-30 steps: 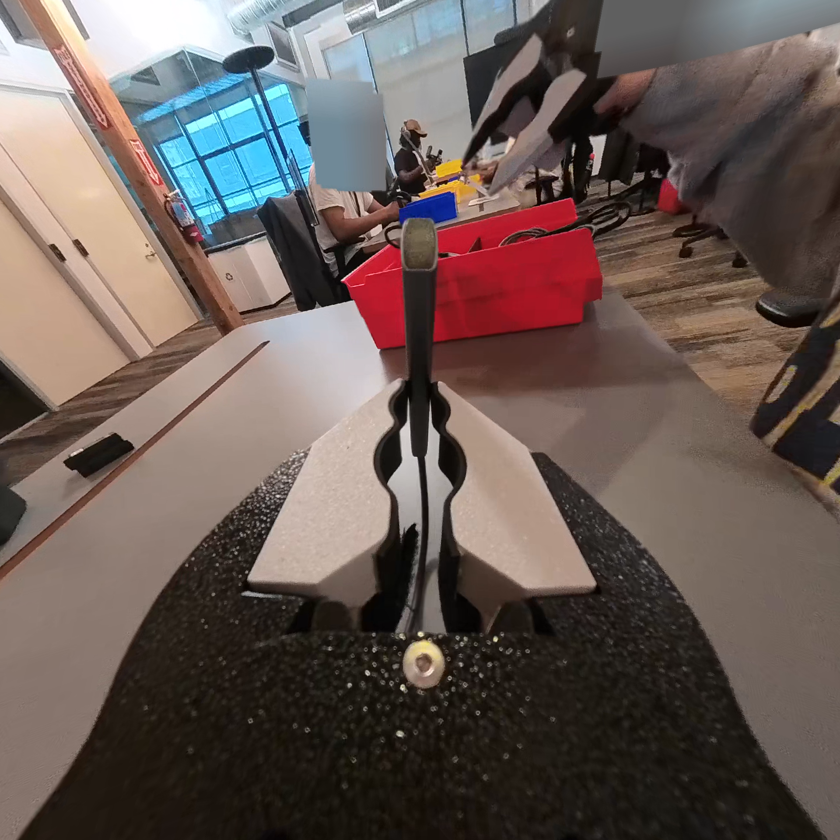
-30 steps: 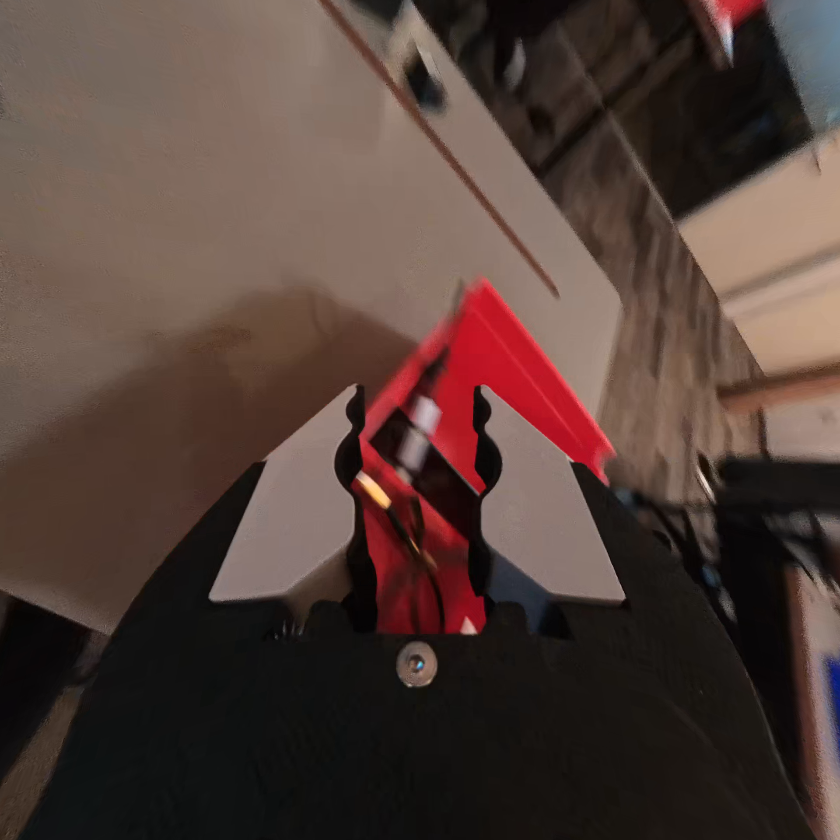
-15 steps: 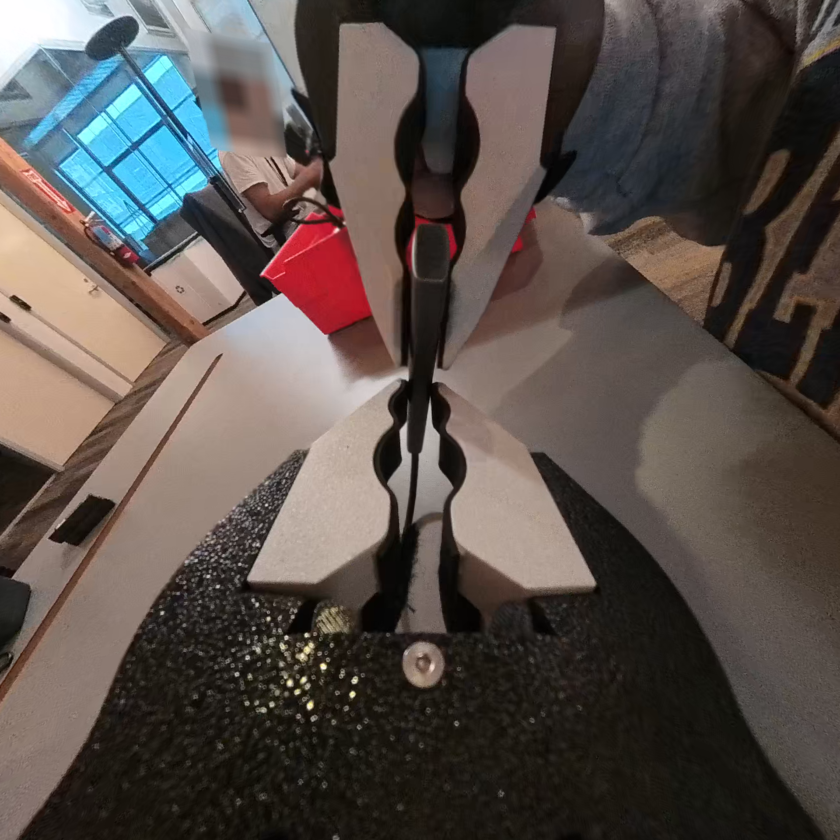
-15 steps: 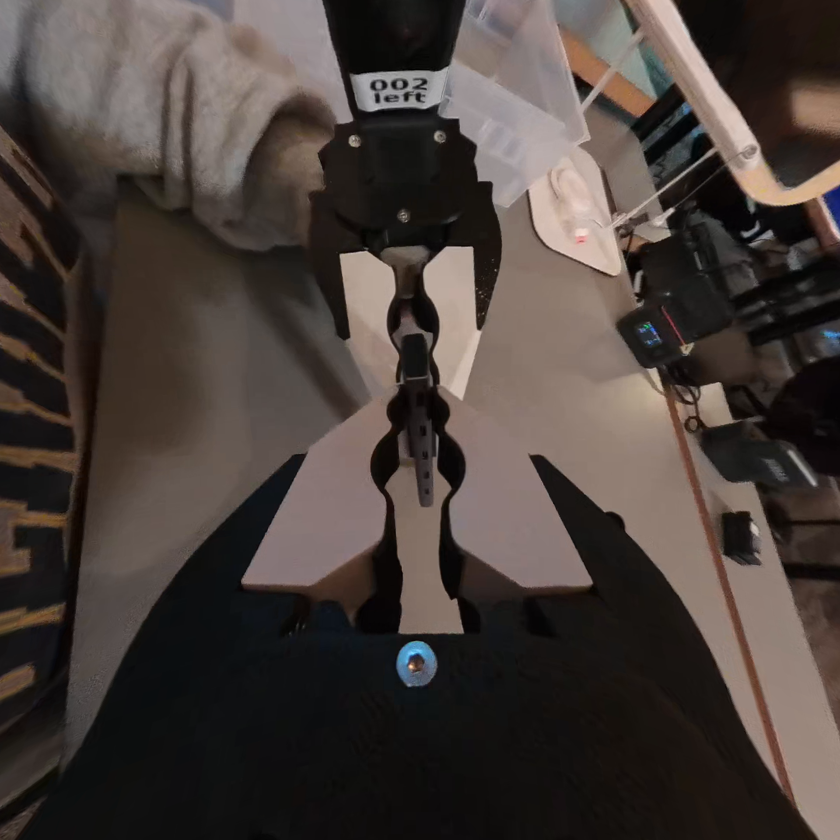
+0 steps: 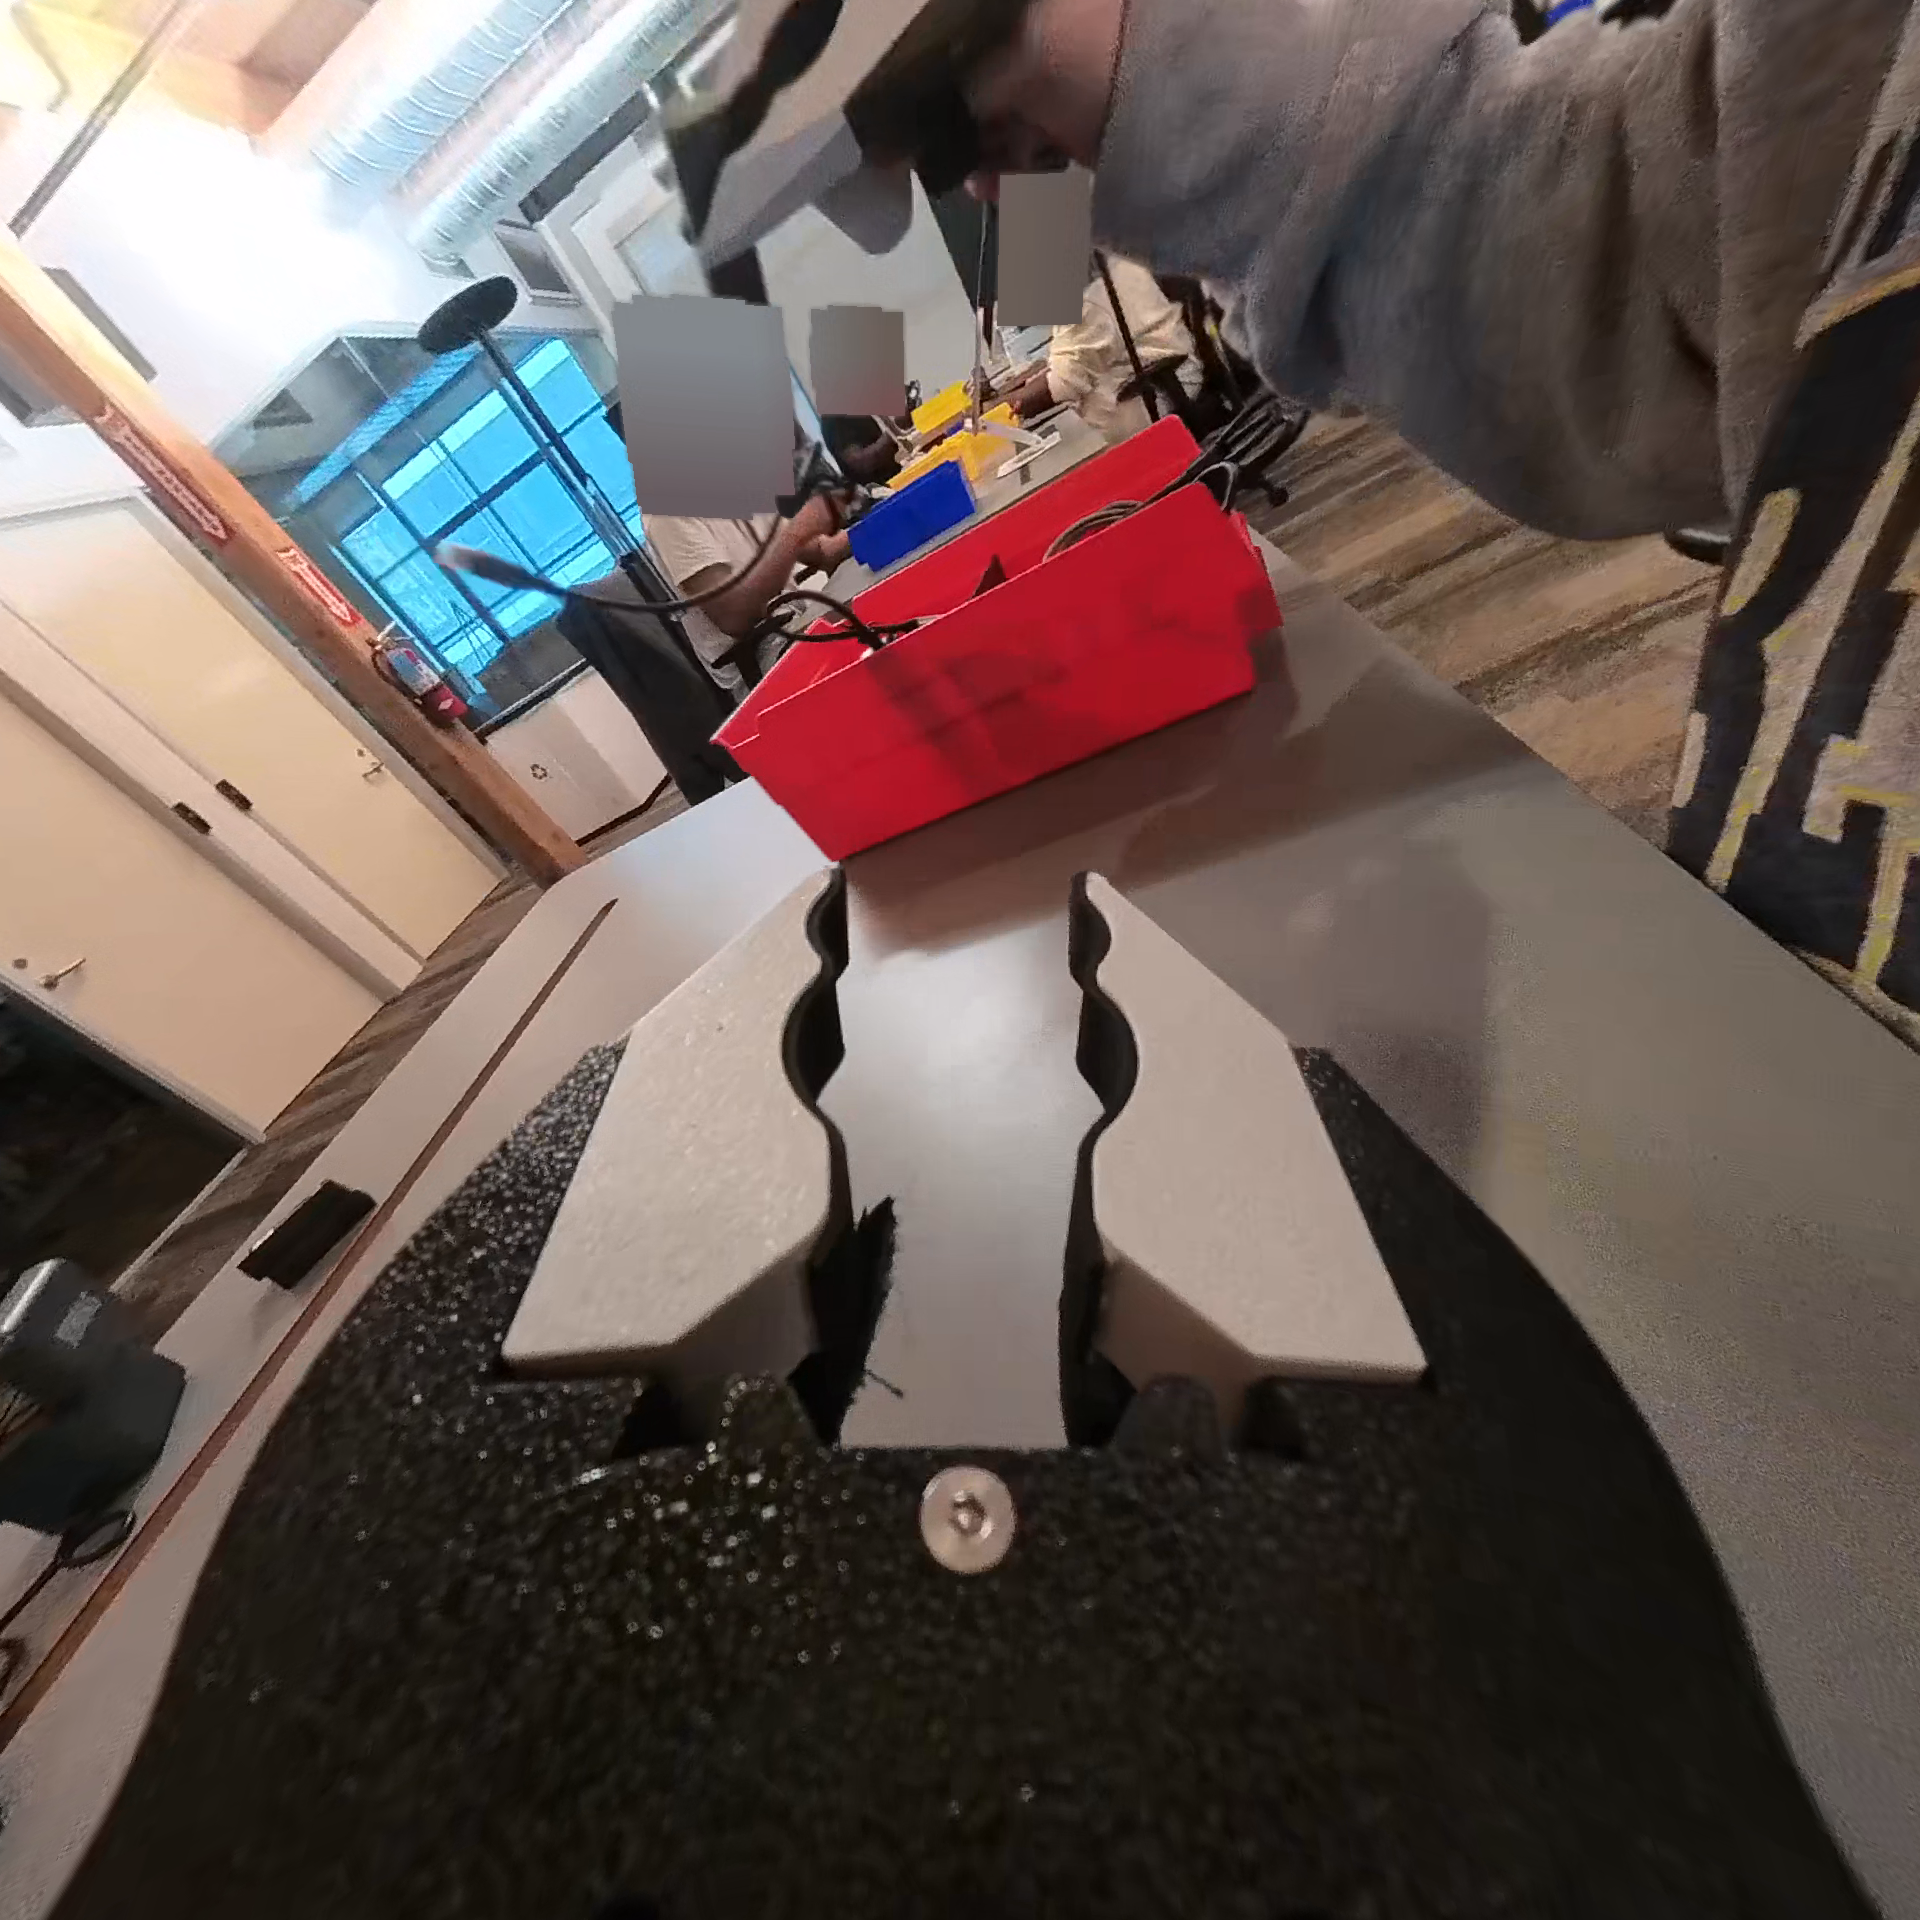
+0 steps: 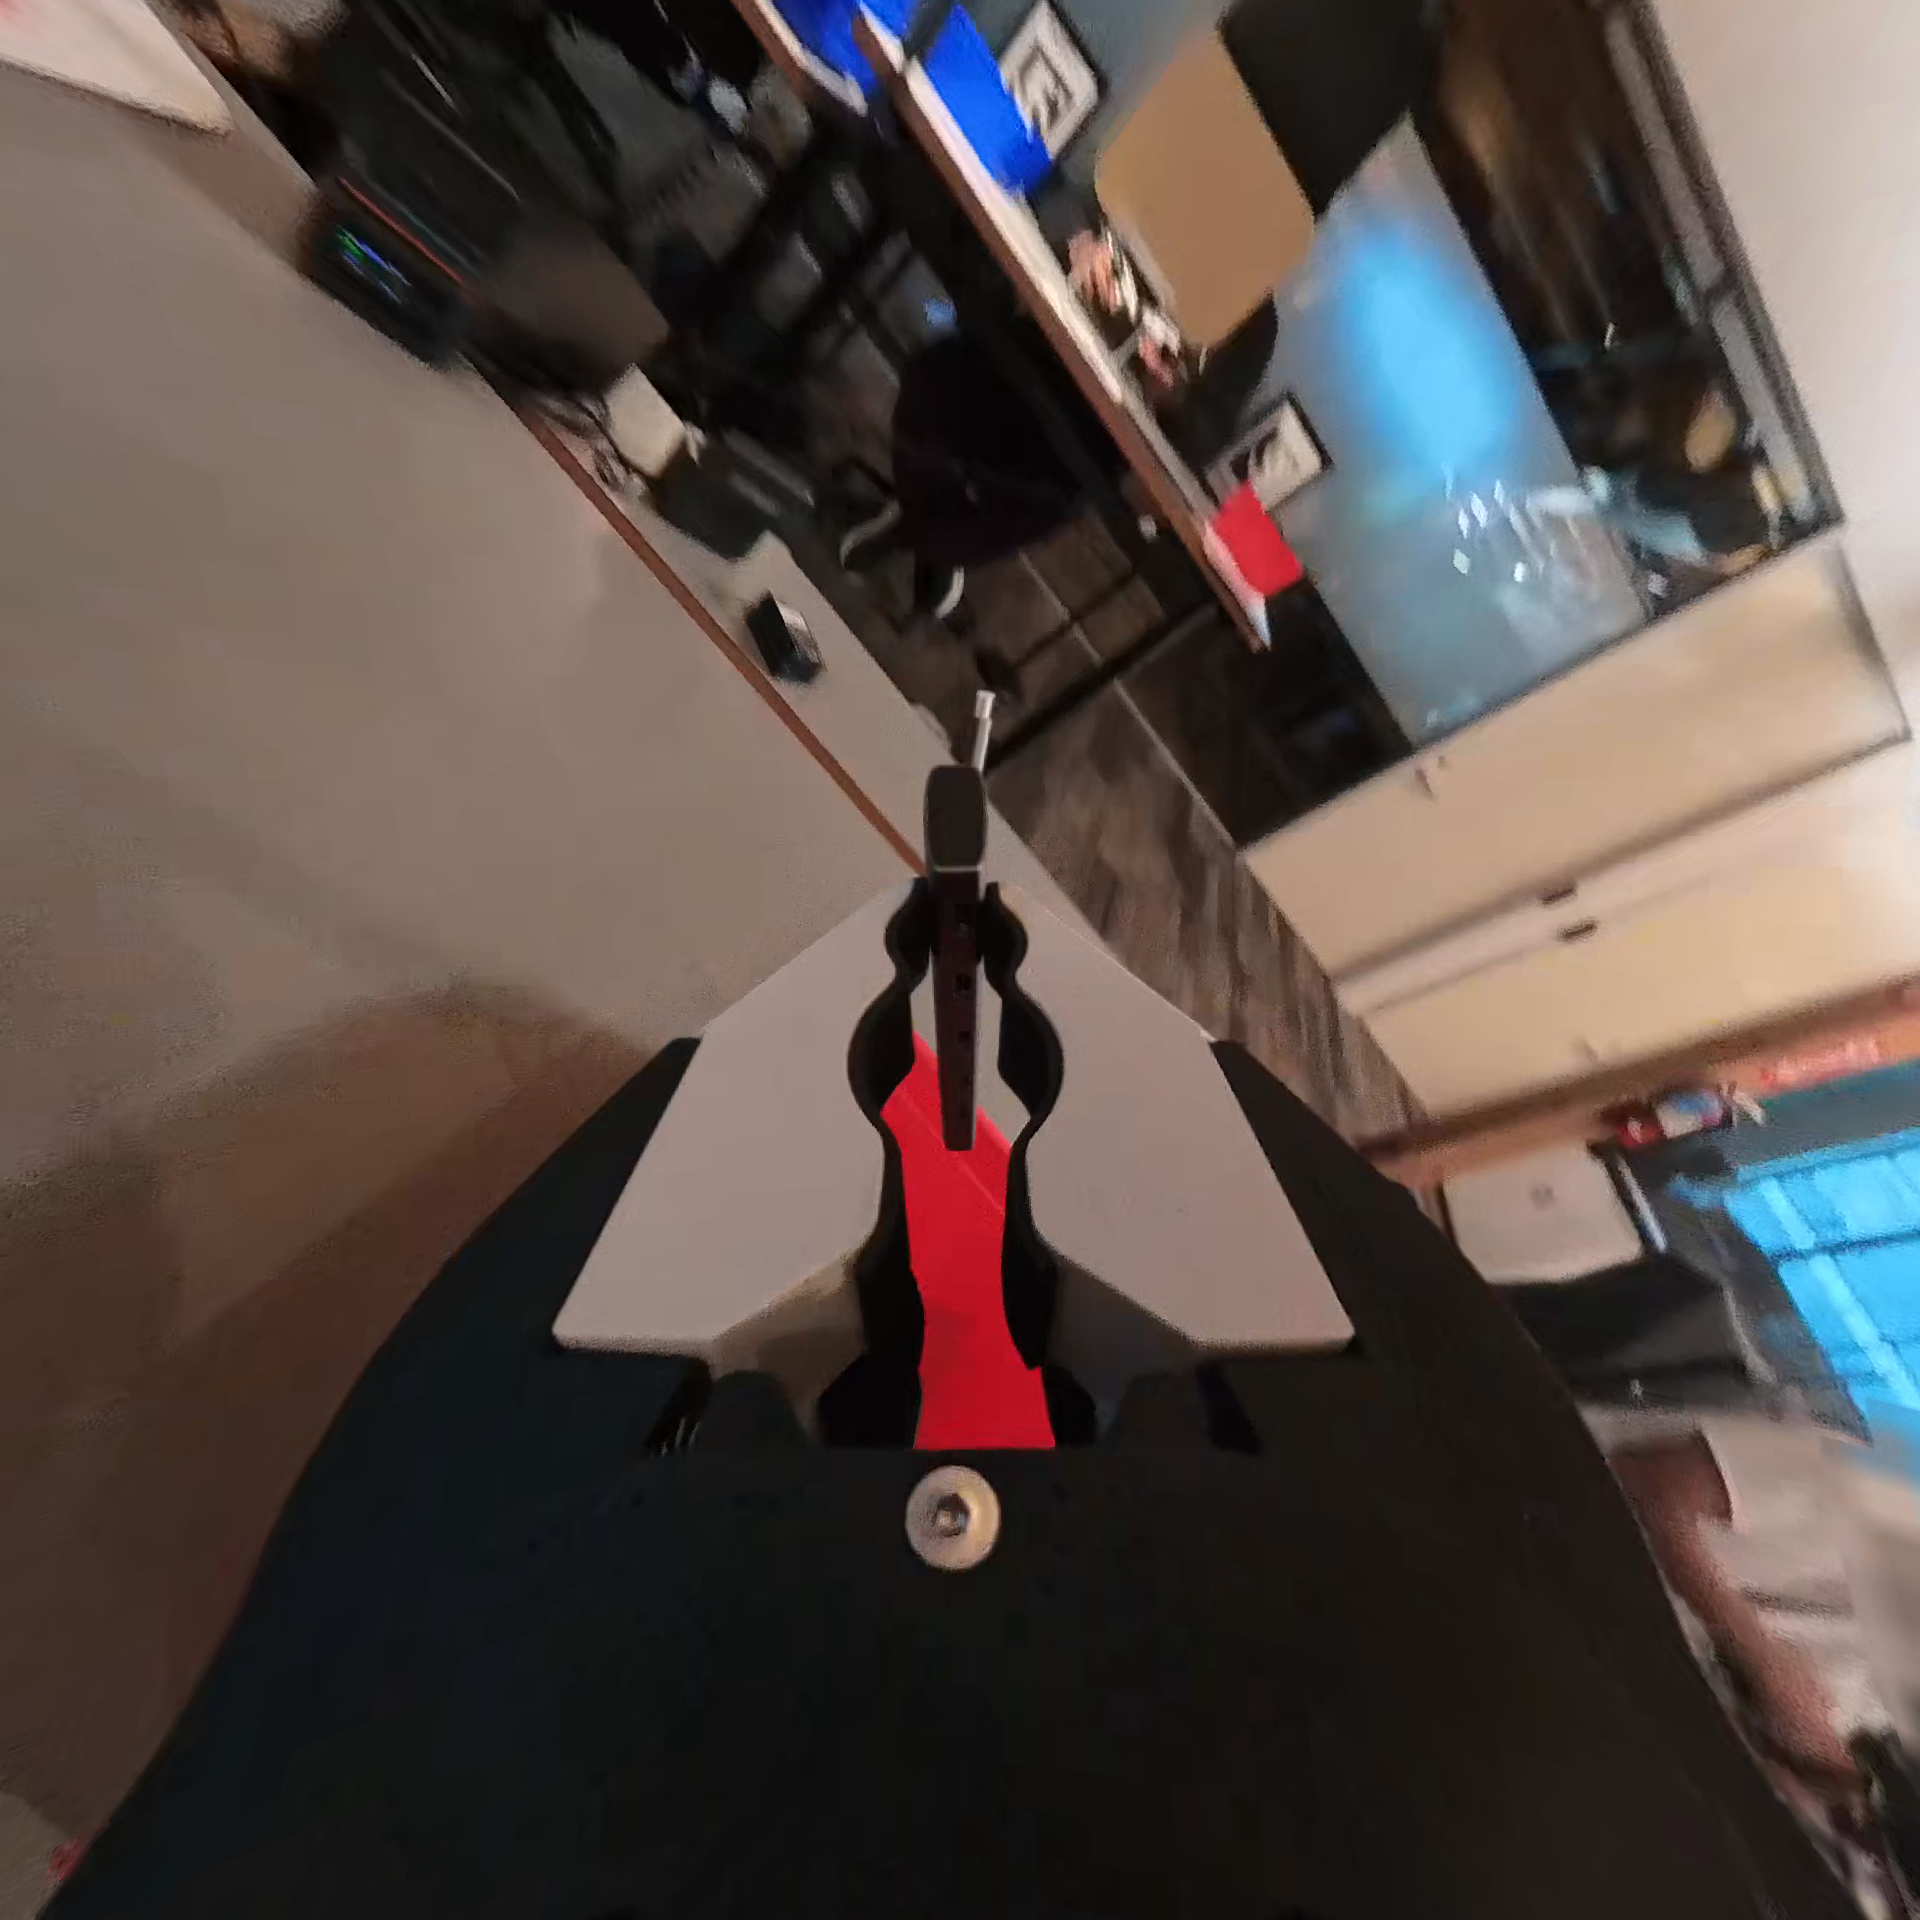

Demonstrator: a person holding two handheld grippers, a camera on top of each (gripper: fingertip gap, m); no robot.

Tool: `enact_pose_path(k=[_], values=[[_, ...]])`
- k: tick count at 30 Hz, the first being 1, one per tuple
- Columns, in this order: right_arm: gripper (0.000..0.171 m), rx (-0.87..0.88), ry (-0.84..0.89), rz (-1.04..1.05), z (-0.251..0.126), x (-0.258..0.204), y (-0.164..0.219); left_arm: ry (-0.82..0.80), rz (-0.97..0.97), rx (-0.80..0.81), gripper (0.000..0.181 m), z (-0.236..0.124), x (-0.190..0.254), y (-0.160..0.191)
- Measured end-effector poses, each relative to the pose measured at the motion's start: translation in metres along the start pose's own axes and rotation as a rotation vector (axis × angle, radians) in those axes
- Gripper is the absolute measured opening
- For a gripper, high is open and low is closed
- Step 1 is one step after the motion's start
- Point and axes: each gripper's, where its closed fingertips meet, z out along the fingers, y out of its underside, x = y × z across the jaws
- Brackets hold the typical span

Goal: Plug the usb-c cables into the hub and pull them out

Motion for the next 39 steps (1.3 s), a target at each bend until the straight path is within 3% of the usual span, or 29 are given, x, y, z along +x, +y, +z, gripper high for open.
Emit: enact_pose_path(k=[3,8,15,17,19,24,29,32,34,37,39], values=[[0.008,-0.137,-0.047,0.076,0.010,0.016,0.046,-0.025,-0.013,-0.006,0.040,-0.001,-0.005,0.002],[0.009,-0.310,-0.190,0.153,0.035,0.002,0.106,-0.053,-0.037,-0.009,0.040,-0.003,-0.012,0.004],[0.010,-0.415,-0.200,0.187,0.053,-0.017,0.138,-0.075,-0.078,-0.013,0.040,-0.005,-0.019,0.009],[0.021,-0.396,-0.158,0.188,0.051,-0.012,0.136,-0.087,-0.088,-0.016,0.041,-0.007,-0.022,0.010],[0.033,-0.370,-0.108,0.213,0.042,-0.004,0.129,-0.087,-0.107,-0.019,0.039,-0.008,-0.024,0.011],[0.034,-0.286,0.104,0.254,-0.010,0.031,0.115,-0.078,-0.158,-0.020,0.036,-0.014,-0.027,0.013],[0.035,-0.302,0.283,0.408,-0.079,0.051,0.156,-0.129,-0.129,-0.037,0.038,-0.016,-0.033,0.010],[0.053,-0.423,0.268,0.553,-0.102,0.044,0.213,-0.284,-0.129,-0.081,0.044,-0.023,-0.054,-0.002],[0.068,-0.492,0.223,0.657,-0.107,0.032,0.243,-0.514,-0.121,-0.158,0.051,-0.046,-0.084,-0.014],[0.072,-0.507,0.176,0.730,-0.105,0.021,0.264,-0.795,-0.162,-0.202,0.084,-0.099,-0.106,-0.043],[0.072,-0.545,0.140,0.756,-0.101,0.017,0.277,-0.954,-0.239,-0.325,0.108,-0.138,-0.108,-0.043]])
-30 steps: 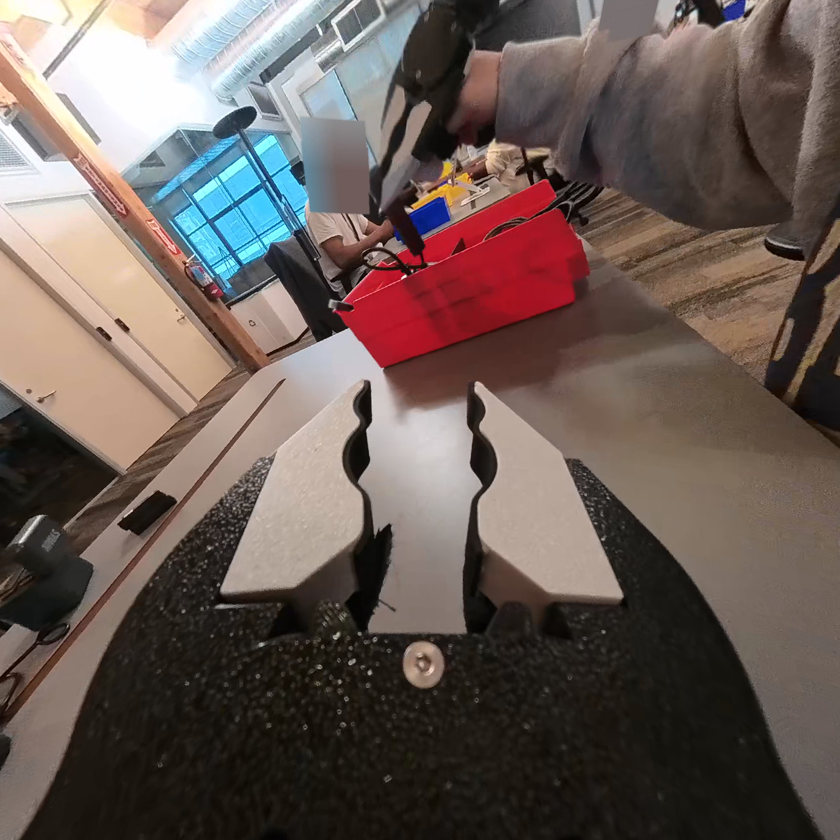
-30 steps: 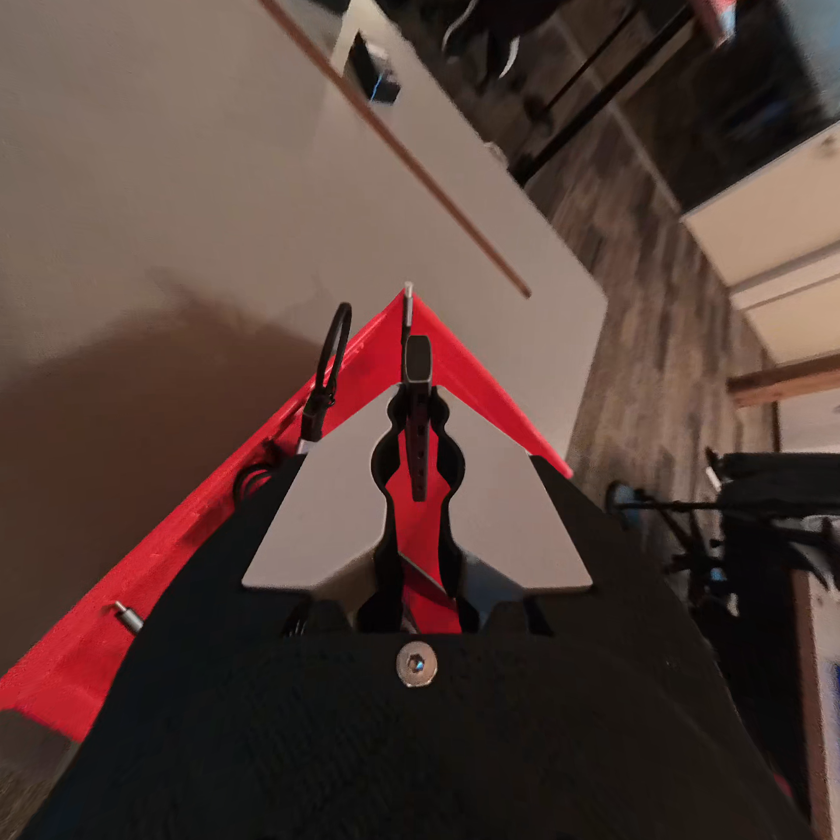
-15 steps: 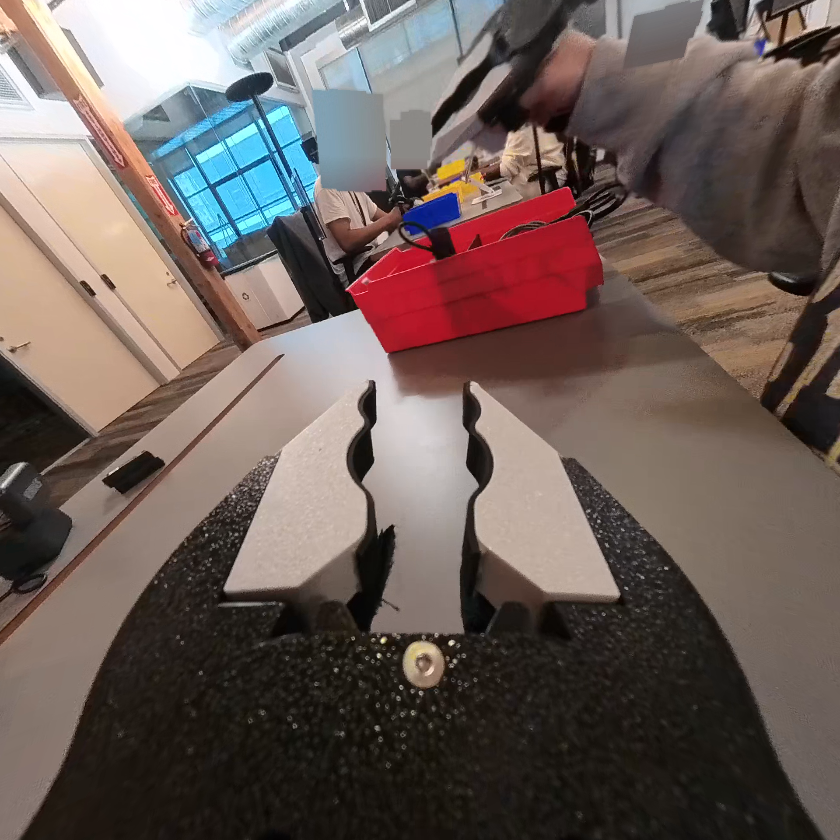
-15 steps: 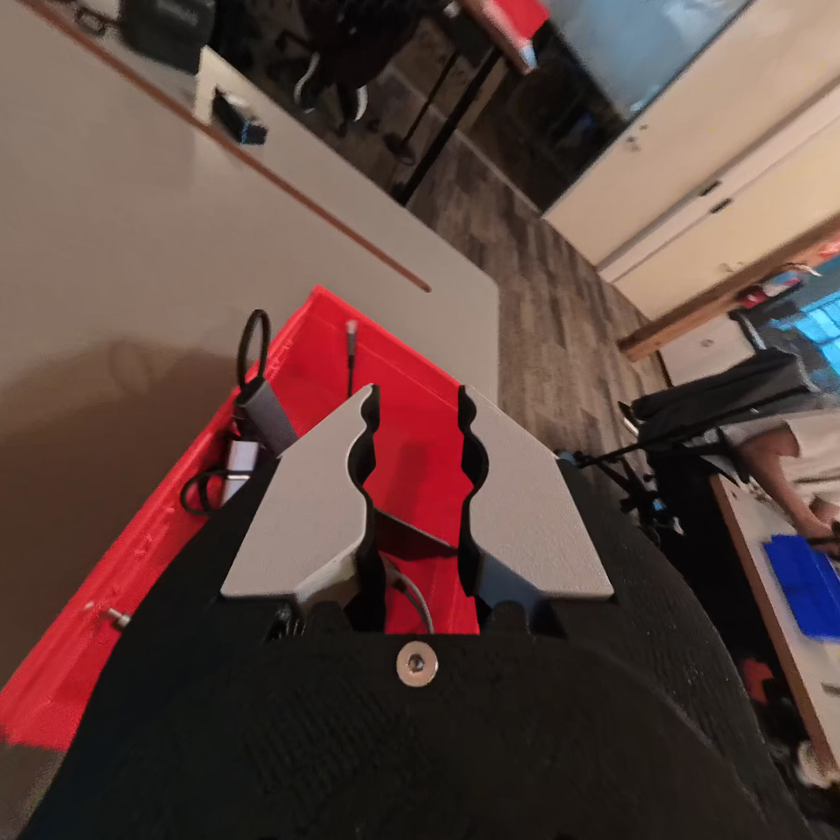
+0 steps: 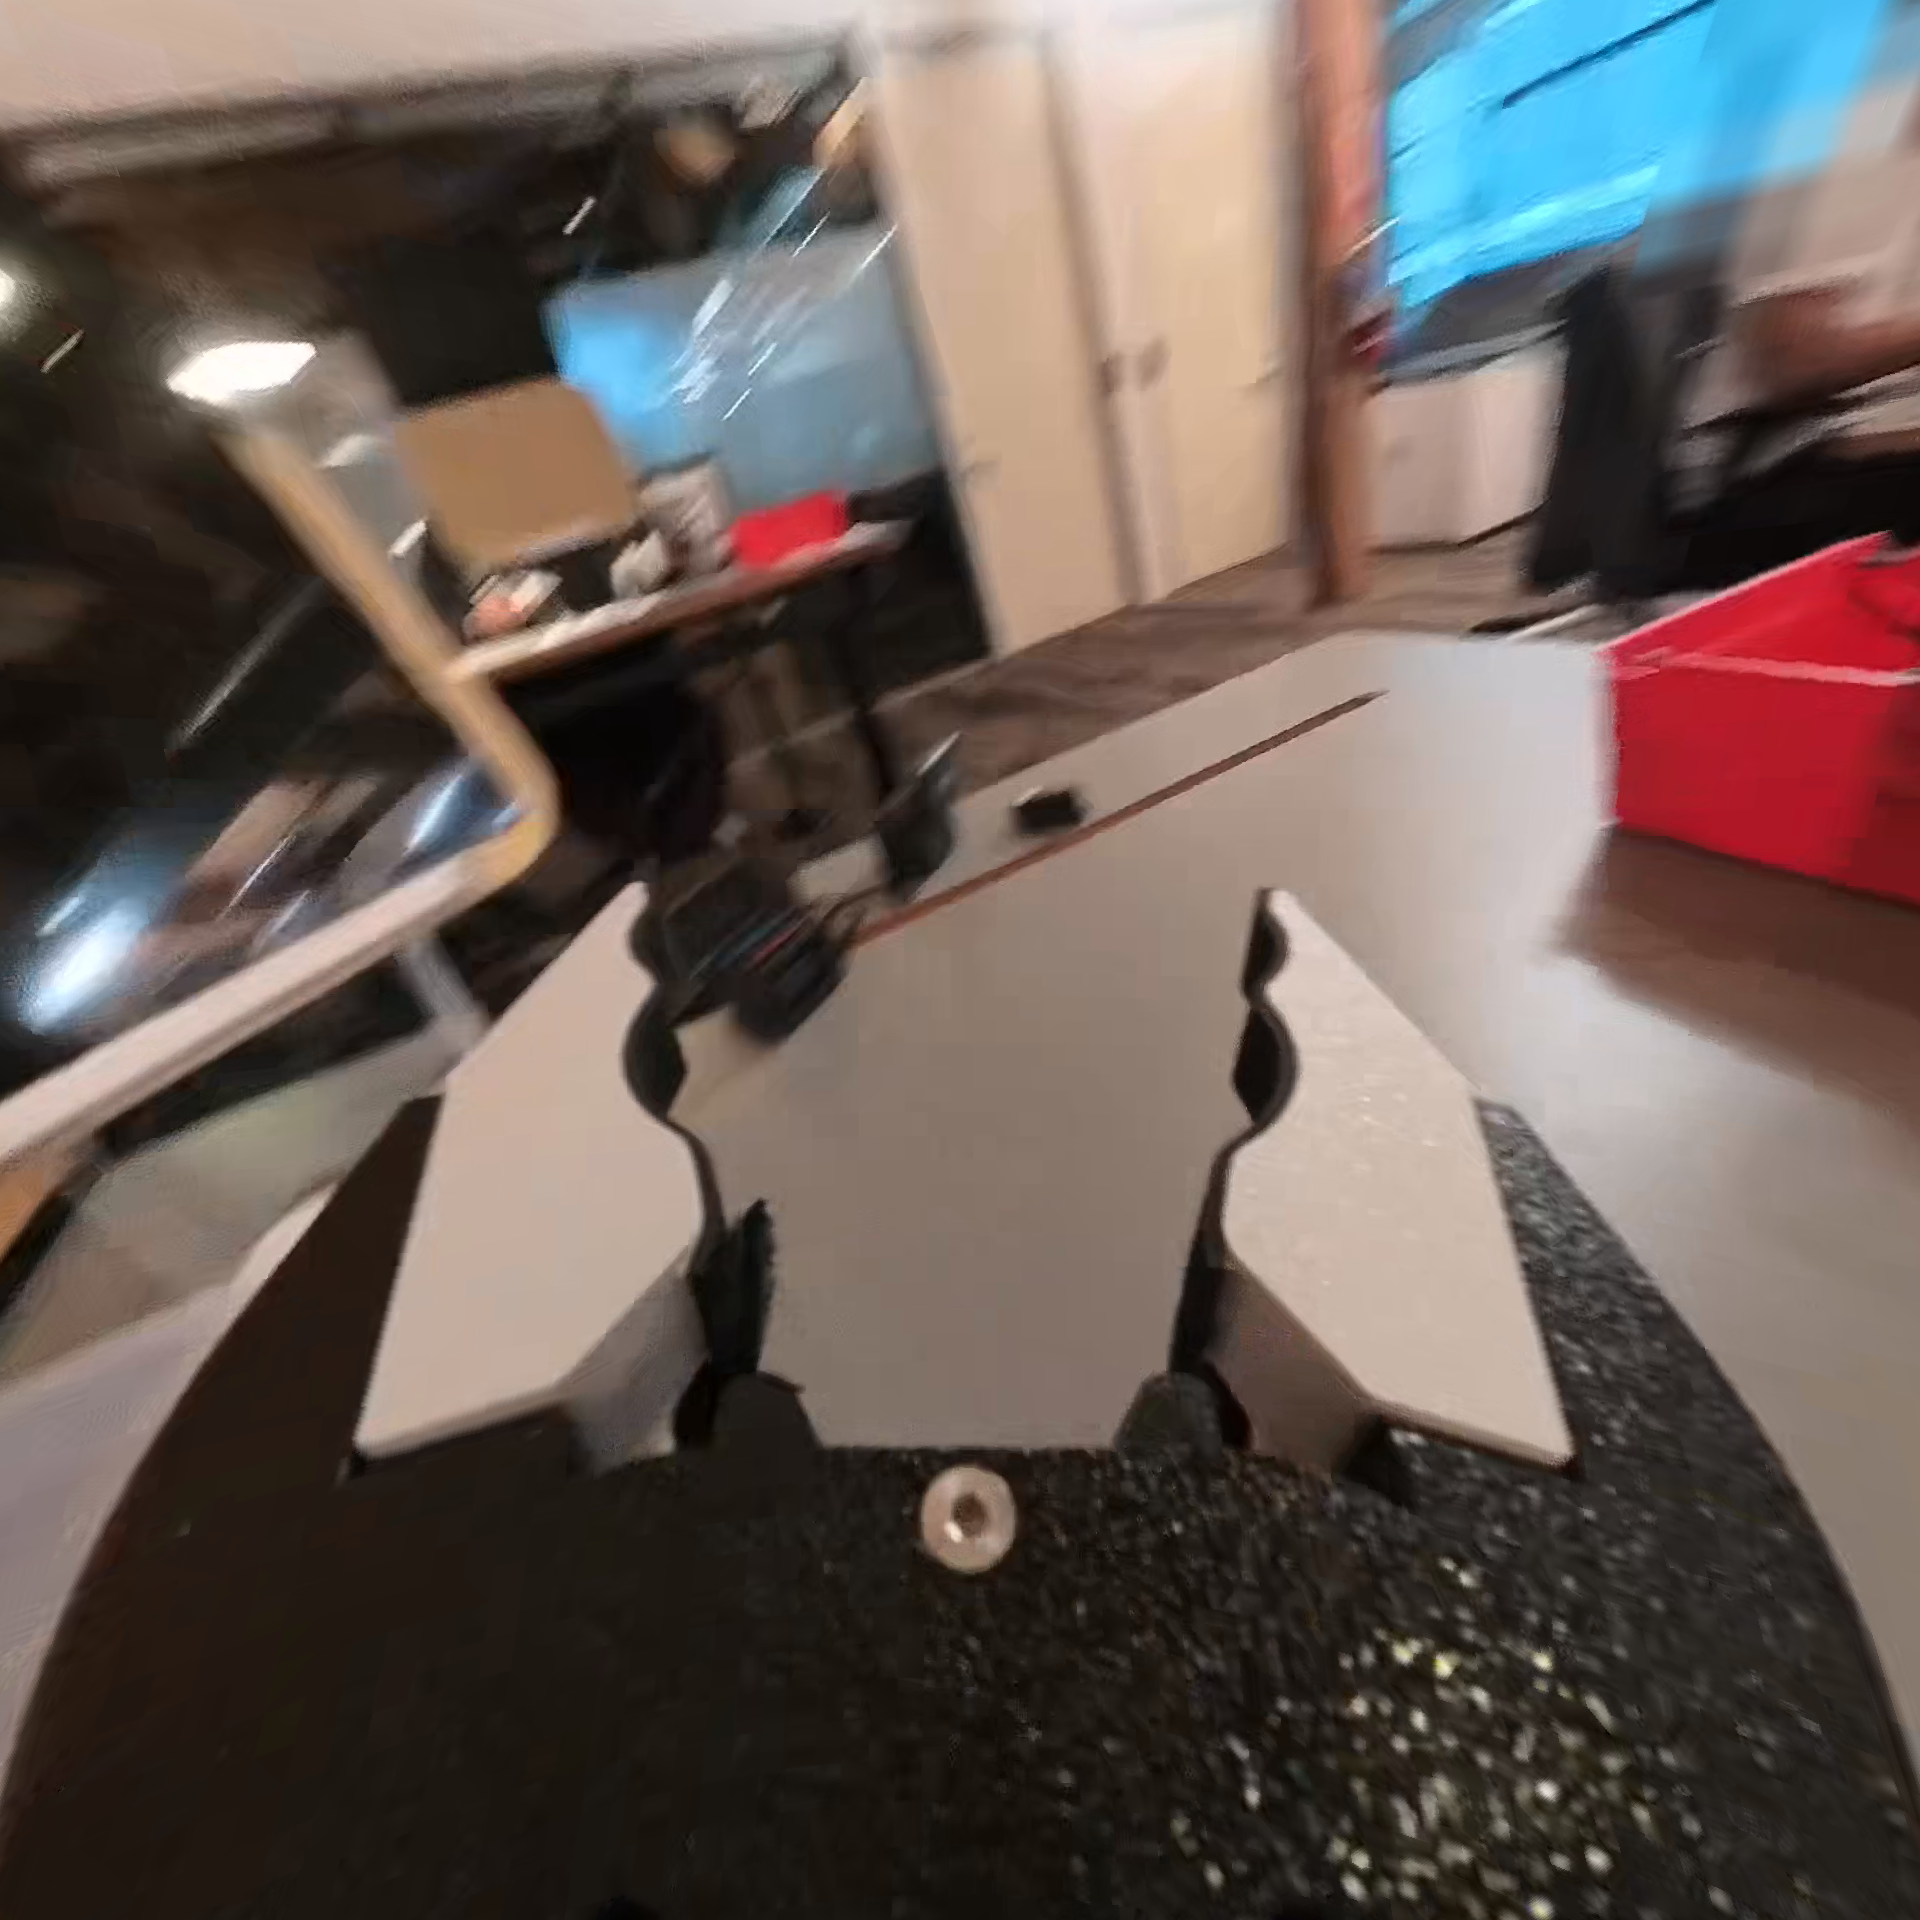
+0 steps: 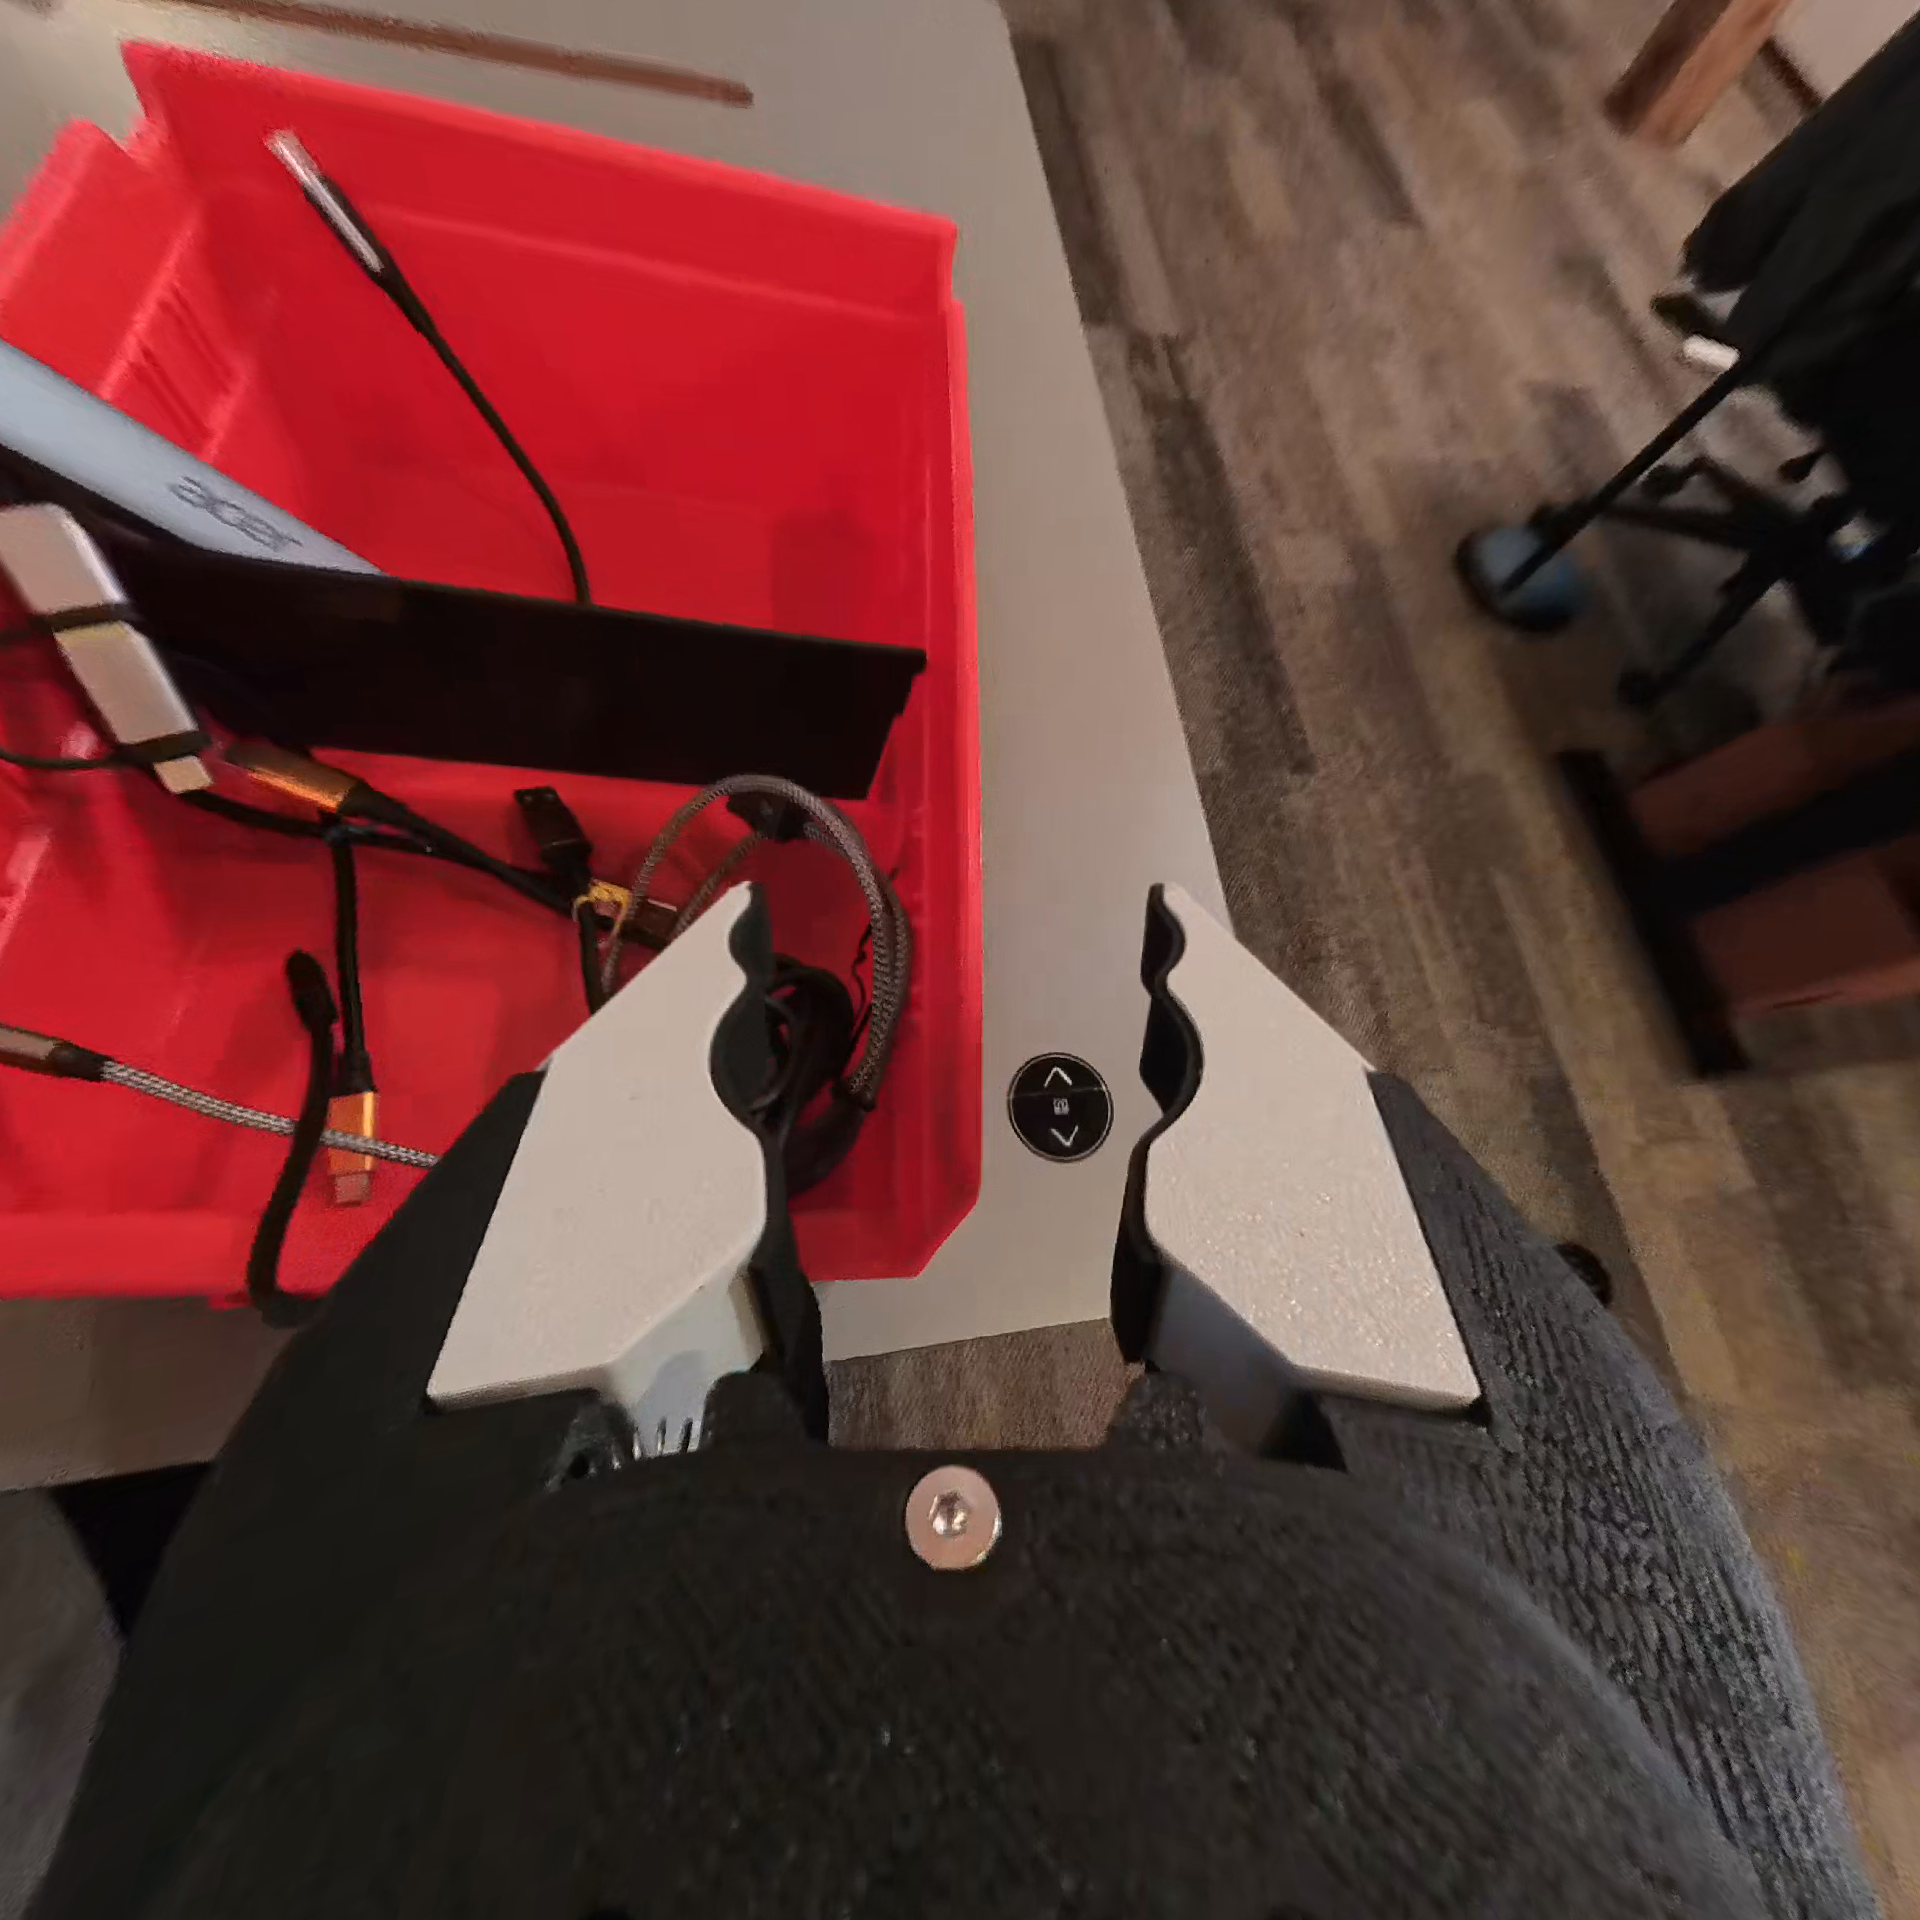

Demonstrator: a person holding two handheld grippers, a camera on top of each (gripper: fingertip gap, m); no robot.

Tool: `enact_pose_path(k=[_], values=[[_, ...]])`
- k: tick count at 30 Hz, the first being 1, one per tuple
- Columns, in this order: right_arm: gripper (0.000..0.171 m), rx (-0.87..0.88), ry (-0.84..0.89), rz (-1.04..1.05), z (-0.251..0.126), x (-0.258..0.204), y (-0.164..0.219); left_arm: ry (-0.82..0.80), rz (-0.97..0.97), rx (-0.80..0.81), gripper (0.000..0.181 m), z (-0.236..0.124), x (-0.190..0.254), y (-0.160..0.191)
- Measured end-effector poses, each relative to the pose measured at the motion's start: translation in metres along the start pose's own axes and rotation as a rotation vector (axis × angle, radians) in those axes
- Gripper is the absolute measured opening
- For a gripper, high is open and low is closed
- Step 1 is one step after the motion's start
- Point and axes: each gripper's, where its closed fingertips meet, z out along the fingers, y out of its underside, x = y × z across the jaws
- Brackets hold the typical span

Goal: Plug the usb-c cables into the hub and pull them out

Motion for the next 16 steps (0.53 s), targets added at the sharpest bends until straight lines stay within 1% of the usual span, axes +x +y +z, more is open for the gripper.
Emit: enact_pose_path(k=[1,2,4,5,7,10,11,12,13,14,15,16], values=[[0.072,-0.035,-0.014,0.001,0.006,0.001,0.005,-0.095,-0.007,-0.084,0.119,-0.012,-0.018,0.010],[0.071,-0.072,-0.024,0.000,0.012,0.003,0.010,-0.181,0.005,-0.169,0.120,-0.026,-0.034,0.023],[0.063,-0.125,-0.045,-0.006,0.023,0.004,0.015,-0.336,0.027,-0.331,0.114,-0.056,-0.062,0.053],[0.056,-0.146,-0.056,-0.008,0.027,0.003,0.017,-0.374,0.022,-0.415,0.111,-0.069,-0.071,0.068],[0.045,-0.180,-0.091,-0.007,0.035,0.000,0.019,-0.403,-0.034,-0.597,0.109,-0.089,-0.080,0.100],[0.026,-0.216,-0.159,-0.009,0.042,-0.012,0.021,-0.371,-0.126,-0.811,0.104,-0.112,-0.071,0.144],[0.023,-0.226,-0.162,-0.018,0.044,-0.014,0.022,-0.363,-0.135,-0.868,0.101,-0.119,-0.067,0.157],[0.023,-0.230,-0.150,-0.031,0.044,-0.014,0.023,-0.358,-0.135,-0.914,0.096,-0.126,-0.063,0.167],[0.023,-0.226,-0.145,-0.042,0.044,-0.014,0.022,-0.356,-0.132,-0.954,0.087,-0.132,-0.060,0.176],[0.023,-0.225,-0.143,-0.049,0.044,-0.014,0.022,-0.352,-0.128,-0.977,0.074,-0.137,-0.058,0.183],[0.022,-0.225,-0.141,-0.052,0.044,-0.014,0.022,-0.348,-0.119,-0.983,0.052,-0.141,-0.057,0.187],[0.021,-0.220,-0.141,-0.056,0.044,-0.014,0.022,-0.349,-0.108,-0.981,0.038,-0.144,-0.058,0.189]])
